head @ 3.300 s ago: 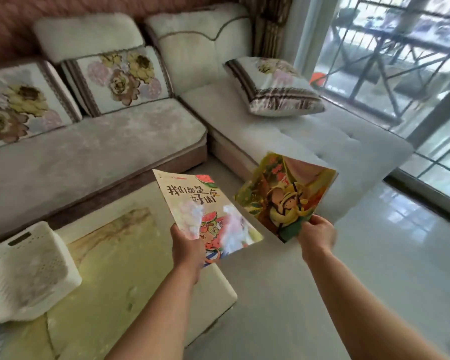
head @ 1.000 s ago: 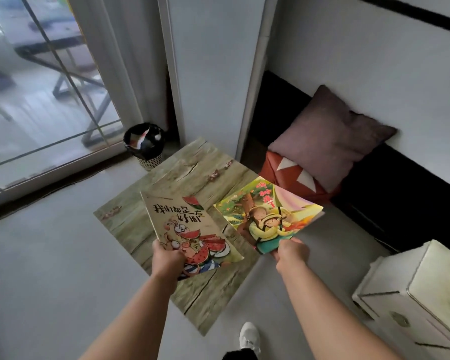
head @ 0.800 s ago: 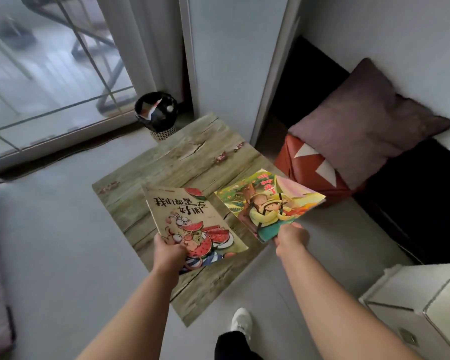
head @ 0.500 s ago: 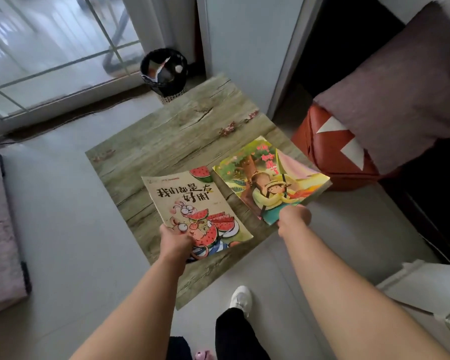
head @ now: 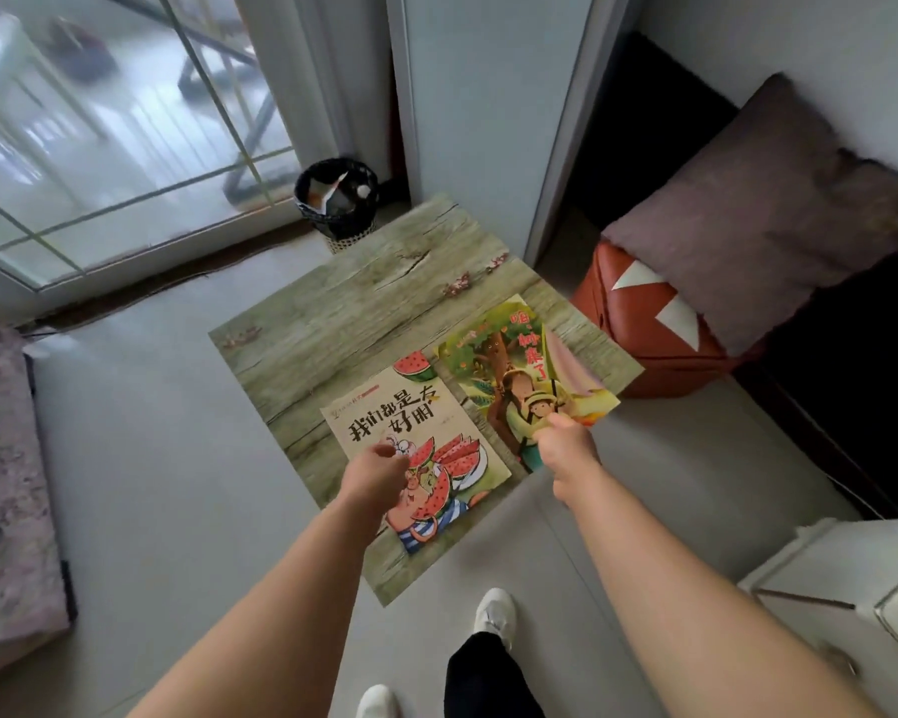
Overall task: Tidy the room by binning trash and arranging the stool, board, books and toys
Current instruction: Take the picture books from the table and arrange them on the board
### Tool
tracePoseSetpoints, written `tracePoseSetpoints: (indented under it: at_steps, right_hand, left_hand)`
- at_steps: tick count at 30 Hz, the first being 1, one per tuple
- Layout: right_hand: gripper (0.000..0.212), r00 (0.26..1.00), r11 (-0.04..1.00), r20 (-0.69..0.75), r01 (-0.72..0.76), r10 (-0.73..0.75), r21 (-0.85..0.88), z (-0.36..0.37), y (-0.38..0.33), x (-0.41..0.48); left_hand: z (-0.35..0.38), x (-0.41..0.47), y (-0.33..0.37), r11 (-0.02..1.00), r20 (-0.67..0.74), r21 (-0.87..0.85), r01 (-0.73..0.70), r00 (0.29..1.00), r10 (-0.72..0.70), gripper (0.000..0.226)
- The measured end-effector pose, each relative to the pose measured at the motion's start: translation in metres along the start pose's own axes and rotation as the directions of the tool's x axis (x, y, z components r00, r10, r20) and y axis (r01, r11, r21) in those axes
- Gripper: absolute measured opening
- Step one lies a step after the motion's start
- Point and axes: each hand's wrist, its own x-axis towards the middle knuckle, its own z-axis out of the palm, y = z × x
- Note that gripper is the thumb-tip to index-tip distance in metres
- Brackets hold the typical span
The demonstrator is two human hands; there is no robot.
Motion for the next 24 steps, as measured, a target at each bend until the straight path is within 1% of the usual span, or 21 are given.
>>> tracePoseSetpoints:
  at_steps: [2, 3, 6, 9, 12, 14, 18, 20, 24]
  right_hand:
    - [0.047, 0.998, 0.999, -0.028, 0.047, -0.048, -0.014, -0.005, -0.007, -0.033]
    - [0.047, 0.996, 0.996, -0.043, 0.079, -0.08, -0.032, -0.007, -0.01, -0.049]
    - [0.046, 0.969, 0.97, -0.094, 0.219, -0.229, -0.104, -0.014, -0.018, -0.1]
    - [0.043, 0.924, 0.931, -0.134, 0.343, -0.359, -0.127, -0.02, -0.024, -0.152]
    - [0.042, 0.892, 0.907, -0.168, 0.407, -0.42, -0.109, -0.025, -0.025, -0.195]
    - [0.044, 0.86, 0.881, -0.193, 0.45, -0.472, -0.145, -0.028, -0.025, -0.221]
    - [0.044, 0.794, 0.809, -0.186, 0.527, -0.578, -0.261, -0.037, -0.021, -0.271]
    - [0.044, 0.753, 0.76, -0.174, 0.568, -0.635, -0.315, -0.039, -0.016, -0.291]
    - [0.044, 0.702, 0.705, -0.169, 0.608, -0.692, -0.365, -0.042, -0.006, -0.313]
  left_hand:
    - [-0.016, -0.027, 0.014, 0.995, -0.003, 0.001, -0.096, 0.995, 0.096, 0.02]
    - [-0.023, -0.039, 0.02, 0.99, 0.001, -0.012, -0.14, 0.99, 0.14, 0.024]
    - [-0.047, -0.076, 0.033, 0.961, 0.018, -0.019, -0.274, 0.961, 0.275, 0.03]
    - [-0.073, -0.115, 0.039, 0.914, 0.019, -0.012, -0.405, 0.914, 0.405, 0.032]
    - [-0.093, -0.147, 0.041, 0.865, 0.029, 0.036, -0.5, 0.866, 0.499, 0.033]
    - [-0.103, -0.165, 0.038, 0.832, 0.031, 0.074, -0.55, 0.835, 0.55, 0.034]
    - [-0.118, -0.203, 0.03, 0.721, 0.063, 0.157, -0.675, 0.736, 0.674, 0.033]
    - [-0.122, -0.219, 0.026, 0.634, 0.076, 0.224, -0.74, 0.662, 0.746, 0.033]
    - [-0.123, -0.237, 0.021, 0.489, 0.107, 0.299, -0.819, 0.538, 0.836, 0.031]
